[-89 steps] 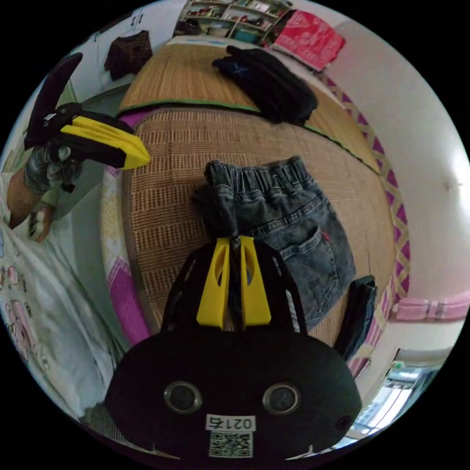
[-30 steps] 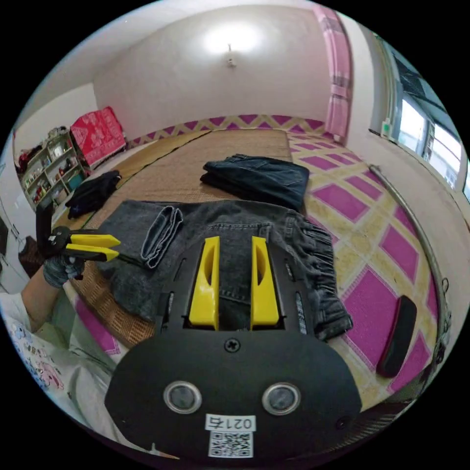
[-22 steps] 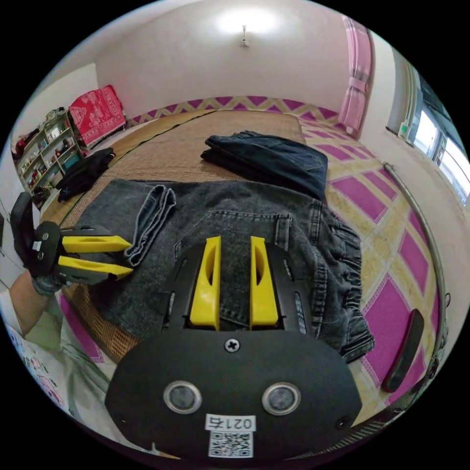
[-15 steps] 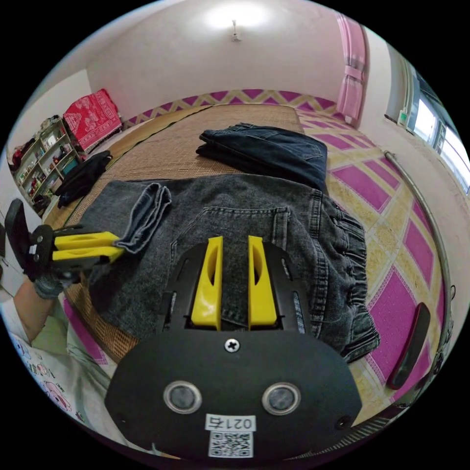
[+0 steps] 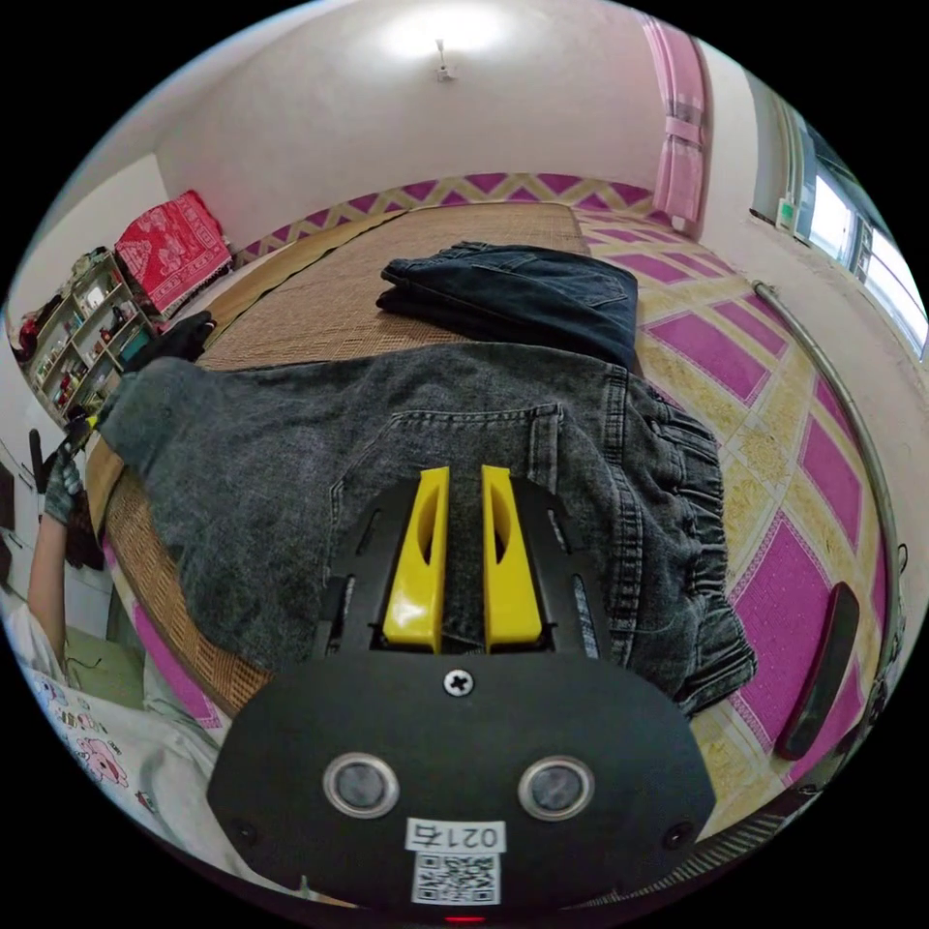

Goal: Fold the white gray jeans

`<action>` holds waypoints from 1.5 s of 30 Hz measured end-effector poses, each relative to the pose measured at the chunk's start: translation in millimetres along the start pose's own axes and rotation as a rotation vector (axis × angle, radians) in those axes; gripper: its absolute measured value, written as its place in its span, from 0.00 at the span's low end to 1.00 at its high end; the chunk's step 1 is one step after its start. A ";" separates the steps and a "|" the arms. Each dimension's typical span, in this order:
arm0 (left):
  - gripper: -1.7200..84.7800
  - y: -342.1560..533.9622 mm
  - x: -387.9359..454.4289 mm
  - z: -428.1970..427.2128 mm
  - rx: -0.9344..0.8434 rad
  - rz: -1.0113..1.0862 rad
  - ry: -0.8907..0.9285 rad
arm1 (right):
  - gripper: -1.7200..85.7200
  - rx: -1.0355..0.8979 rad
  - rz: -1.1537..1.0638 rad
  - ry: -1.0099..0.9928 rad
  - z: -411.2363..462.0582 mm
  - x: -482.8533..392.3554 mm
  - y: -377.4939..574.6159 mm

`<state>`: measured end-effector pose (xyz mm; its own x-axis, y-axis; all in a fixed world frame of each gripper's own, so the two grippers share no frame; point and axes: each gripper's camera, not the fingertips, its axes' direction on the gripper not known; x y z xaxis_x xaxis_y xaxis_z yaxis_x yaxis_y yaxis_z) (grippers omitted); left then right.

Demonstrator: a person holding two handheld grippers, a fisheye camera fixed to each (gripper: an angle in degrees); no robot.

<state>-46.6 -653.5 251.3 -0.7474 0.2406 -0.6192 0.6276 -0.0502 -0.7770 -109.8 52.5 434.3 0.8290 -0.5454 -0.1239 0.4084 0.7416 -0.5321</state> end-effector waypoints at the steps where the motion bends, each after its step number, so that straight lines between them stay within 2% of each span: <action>1: 0.04 3.9 -29.7 15.3 -0.058 -0.053 -0.027 | 0.09 -0.004 -0.001 0.004 -0.2 -2.3 -1.0; 3: 0.04 10.7 -63.5 40.4 -0.157 -0.130 0.012 | 0.09 -0.012 -0.005 0.012 -0.3 -6.2 -2.9; 6: 0.04 5.4 -93.9 45.1 -0.159 -0.242 0.096 | 0.09 -0.017 -0.001 0.003 -2.1 -8.5 -5.4; 9: 0.02 -8.4 -94.4 34.6 -0.171 -0.206 0.004 | 0.10 -0.018 0.006 -0.025 -5.0 -8.3 -8.1; 11: 0.01 -14.4 -87.3 17.1 -0.112 -0.177 -0.098 | 0.11 -0.015 -0.022 -0.036 -14.3 -13.0 -12.4; 14: 0.02 -25.9 -53.3 -3.8 -0.016 0.020 -0.034 | 0.11 0.058 -0.162 -0.013 -38.0 -26.9 -27.3; 19: 0.07 -49.3 32.2 39.6 -0.167 0.443 0.155 | 0.13 0.029 -0.418 0.046 -33.9 -31.3 -82.0; 22: 0.09 -59.7 66.1 81.4 -0.263 0.580 0.149 | 0.14 -0.055 -0.558 0.116 -12.2 -25.2 -112.9; 28: 0.11 -77.9 84.2 141.0 -0.389 0.744 0.092 | 0.12 -0.265 -0.733 0.058 26.2 -10.0 -142.6; 32: 0.13 -81.6 80.0 158.3 -0.445 0.790 0.120 | 0.07 -0.266 -0.807 0.033 25.5 -9.8 -142.3; 35: 0.10 -78.4 75.6 163.6 -0.470 0.817 0.147 | 0.04 -0.233 -0.827 0.047 17.2 -8.8 -135.0; 38: 0.03 -76.1 71.0 151.0 -0.432 0.849 0.173 | 0.03 -0.193 -0.825 0.046 2.9 -6.2 -127.0; 45: 0.01 -69.1 37.2 55.3 -0.163 0.789 0.278 | 0.01 -0.021 -0.753 -0.007 -82.0 4.8 -97.9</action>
<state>-129.9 -694.6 275.7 -0.0111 0.4240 -0.9056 0.9817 -0.1676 -0.0905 -177.2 -54.7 417.1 0.3308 -0.8997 0.2847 0.8586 0.1616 -0.4866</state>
